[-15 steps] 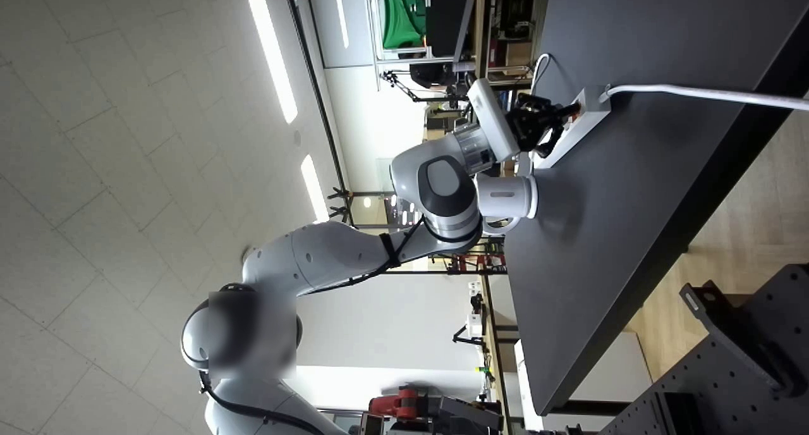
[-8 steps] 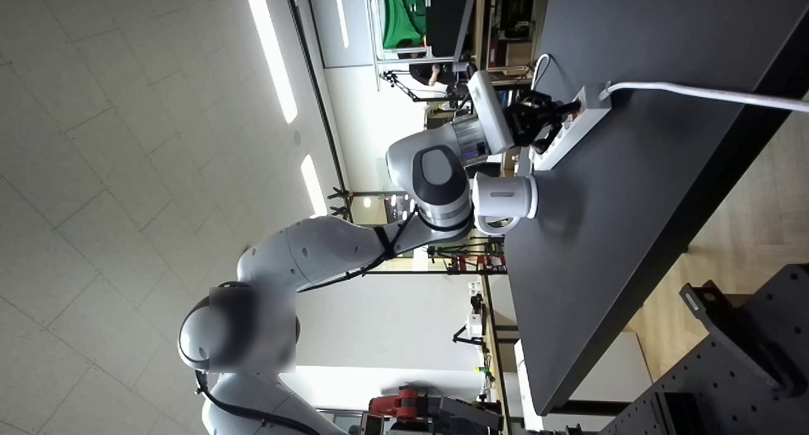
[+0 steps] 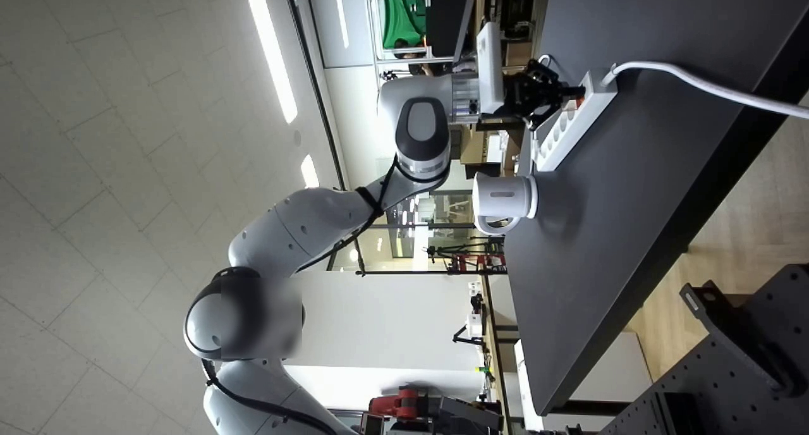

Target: Flick the first switch on the extension cord

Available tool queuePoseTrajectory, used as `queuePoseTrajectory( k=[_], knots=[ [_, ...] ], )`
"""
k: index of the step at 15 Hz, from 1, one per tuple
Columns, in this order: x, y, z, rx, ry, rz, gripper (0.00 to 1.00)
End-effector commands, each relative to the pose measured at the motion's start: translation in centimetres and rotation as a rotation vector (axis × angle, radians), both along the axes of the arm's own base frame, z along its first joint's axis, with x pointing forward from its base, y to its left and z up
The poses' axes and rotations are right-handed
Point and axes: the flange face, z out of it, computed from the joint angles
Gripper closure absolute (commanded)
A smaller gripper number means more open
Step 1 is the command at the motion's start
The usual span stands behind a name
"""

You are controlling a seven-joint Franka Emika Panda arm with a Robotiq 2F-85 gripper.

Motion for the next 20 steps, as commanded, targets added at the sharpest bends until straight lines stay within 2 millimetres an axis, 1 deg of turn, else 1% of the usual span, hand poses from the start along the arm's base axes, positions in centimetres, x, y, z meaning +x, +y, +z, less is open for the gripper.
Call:
queuePoseTrajectory(
  k=[1,4,6,8,10,11,12,20],
  knots=[
    [1.3,-3.4,-2.0,0.085,0.076,0.02,1.0],
    [2.0,-4.6,-2.9,0.165,0.152,0.049,1.0],
    [2.7,-4.5,-3.4,0.192,0.186,0.051,1.0],
    [3.2,-4.4,-3.2,0.214,0.201,0.05,1.0],
    [3.7,-3.8,-2.4,0.225,0.199,0.052,1.0],
    [3.8,-3.6,-1.8,0.226,0.192,0.056,1.0],
    [3.8,-3.3,-0.3,0.224,0.168,0.076,1.0],
    [3.1,-1.7,9.4,0.139,0.029,0.179,1.0]
  ],
)
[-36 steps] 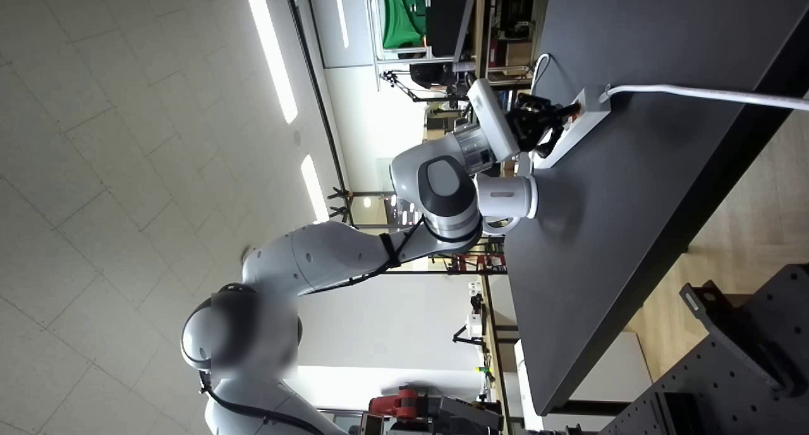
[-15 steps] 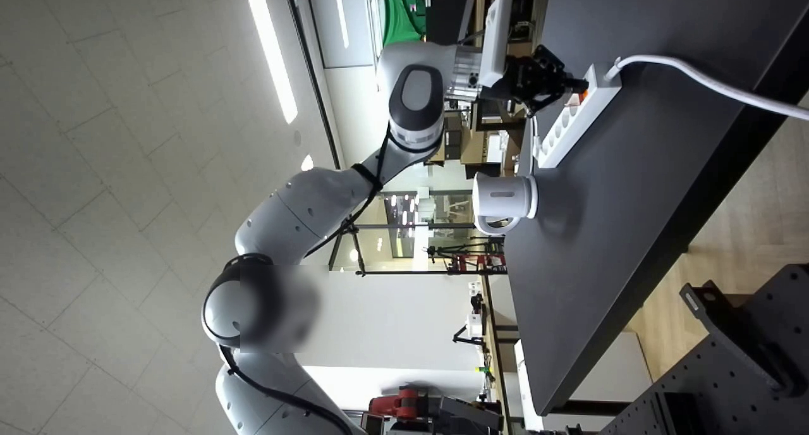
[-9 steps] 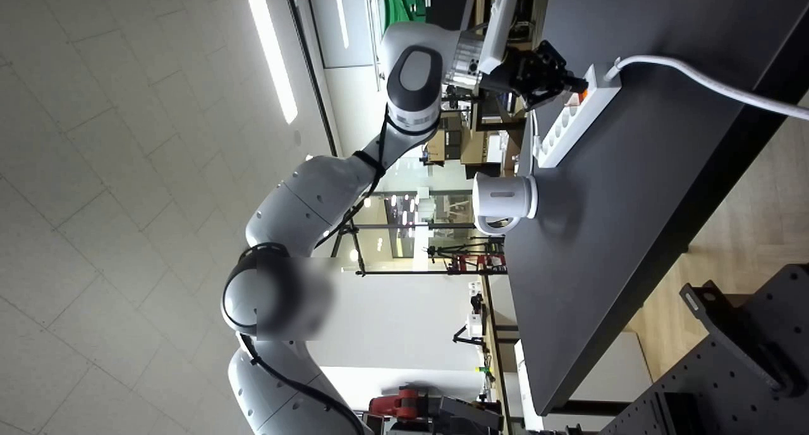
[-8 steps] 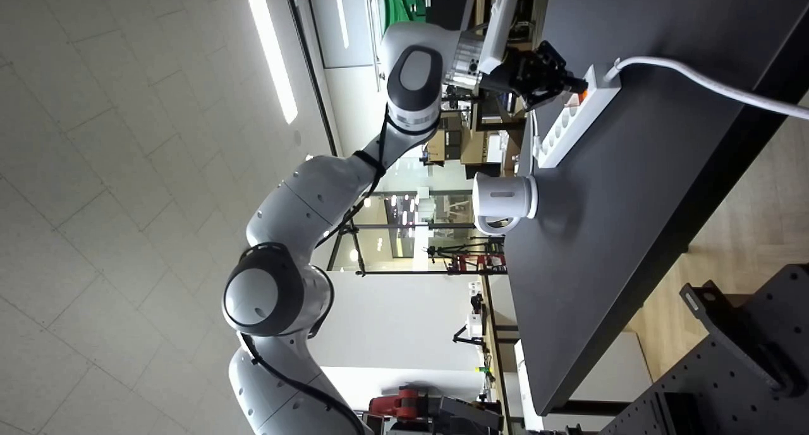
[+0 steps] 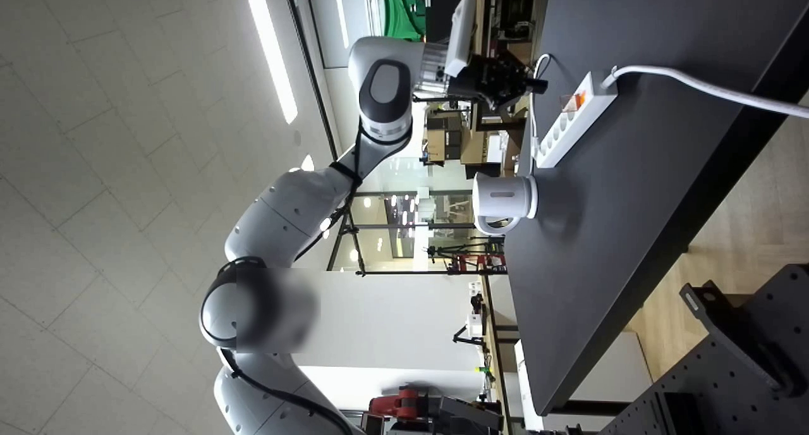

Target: Flick the first switch on the extension cord

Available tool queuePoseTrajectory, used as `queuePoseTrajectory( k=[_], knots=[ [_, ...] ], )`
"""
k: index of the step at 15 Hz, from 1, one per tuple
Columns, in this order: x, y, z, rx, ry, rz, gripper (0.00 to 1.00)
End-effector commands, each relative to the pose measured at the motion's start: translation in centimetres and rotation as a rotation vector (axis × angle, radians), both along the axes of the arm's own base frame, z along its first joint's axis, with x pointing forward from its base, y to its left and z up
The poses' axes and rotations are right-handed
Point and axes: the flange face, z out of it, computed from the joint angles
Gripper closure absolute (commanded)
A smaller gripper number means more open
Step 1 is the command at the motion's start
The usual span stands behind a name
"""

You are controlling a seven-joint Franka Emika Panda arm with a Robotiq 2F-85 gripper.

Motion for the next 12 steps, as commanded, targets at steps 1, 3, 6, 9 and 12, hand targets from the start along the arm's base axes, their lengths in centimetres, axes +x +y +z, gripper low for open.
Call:
queuePoseTrajectory(
  k=[1,3,6,9,12],
  knots=[
    [-1.4,1.4,4.7,-0.03,-0.061,0.026,1.0],
    [-1.8,2.1,6.1,-0.05,-0.072,0.033,0.74],
    [-2.4,3.2,7.4,-0.077,-0.088,0.037,0.53],
    [-2.9,4.1,8.0,-0.097,-0.101,0.042,0.33],
    [-3.3,4.6,8.2,-0.116,-0.108,0.043,0.13]
  ],
)
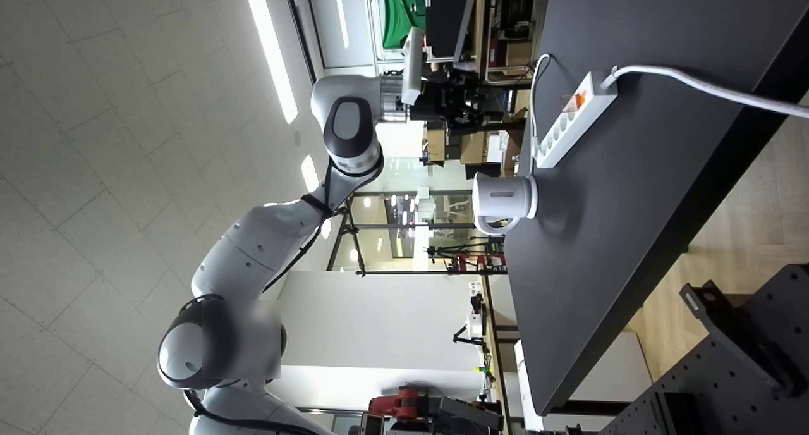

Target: Flick the first switch on the extension cord

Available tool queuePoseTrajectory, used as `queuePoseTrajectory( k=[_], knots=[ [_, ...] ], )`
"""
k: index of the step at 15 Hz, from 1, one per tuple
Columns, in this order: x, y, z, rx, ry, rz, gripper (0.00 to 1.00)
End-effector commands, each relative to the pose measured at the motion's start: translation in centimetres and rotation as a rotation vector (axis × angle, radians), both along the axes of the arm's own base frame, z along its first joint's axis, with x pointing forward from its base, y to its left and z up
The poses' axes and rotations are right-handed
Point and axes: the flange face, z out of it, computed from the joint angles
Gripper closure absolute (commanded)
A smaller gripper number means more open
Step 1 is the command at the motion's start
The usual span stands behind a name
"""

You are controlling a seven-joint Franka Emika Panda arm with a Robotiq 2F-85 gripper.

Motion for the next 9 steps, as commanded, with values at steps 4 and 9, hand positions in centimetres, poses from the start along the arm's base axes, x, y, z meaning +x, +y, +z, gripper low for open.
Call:
queuePoseTrajectory(
  k=[4,9],
  knots=[
    [-1.55,0.91,0.83,-0.033,-0.022,-0.011,0.0],
    [-1.19,0.44,0.02,-0.025,-0.007,-0.003,0.0]
  ],
)
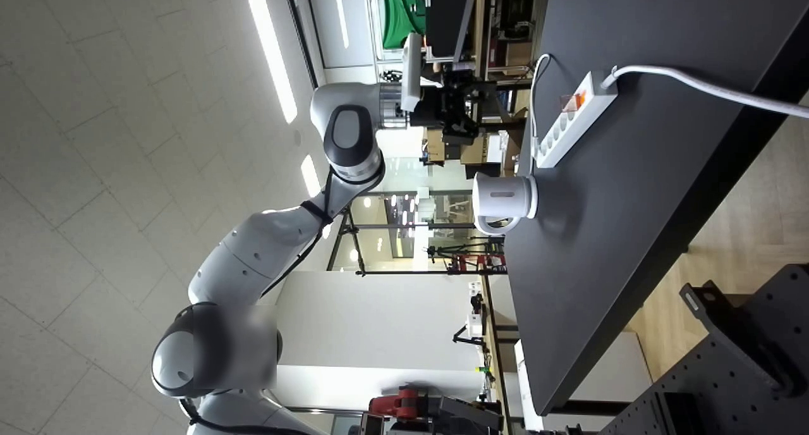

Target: Flick the first switch on the extension cord

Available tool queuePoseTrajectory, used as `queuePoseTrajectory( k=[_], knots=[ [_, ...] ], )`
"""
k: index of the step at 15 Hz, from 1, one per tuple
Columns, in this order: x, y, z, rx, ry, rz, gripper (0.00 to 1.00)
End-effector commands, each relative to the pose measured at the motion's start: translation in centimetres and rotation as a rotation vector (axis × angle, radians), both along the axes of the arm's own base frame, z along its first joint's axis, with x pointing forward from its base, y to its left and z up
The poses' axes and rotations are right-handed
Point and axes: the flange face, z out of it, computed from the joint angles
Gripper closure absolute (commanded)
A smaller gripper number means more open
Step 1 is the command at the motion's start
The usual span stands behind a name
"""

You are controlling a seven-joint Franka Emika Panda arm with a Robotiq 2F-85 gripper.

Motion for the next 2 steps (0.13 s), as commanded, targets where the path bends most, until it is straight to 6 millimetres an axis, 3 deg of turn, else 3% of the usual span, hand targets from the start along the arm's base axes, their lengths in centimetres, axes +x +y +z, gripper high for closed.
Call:
queuePoseTrajectory(
  k=[1,2],
  knots=[
    [-0.09,-0.12,-0.02,-0.001,0.002,-0.002,0.0],
    [-0.16,-0.17,-0.08,-0.002,0.002,-0.003,0.0]
  ],
)
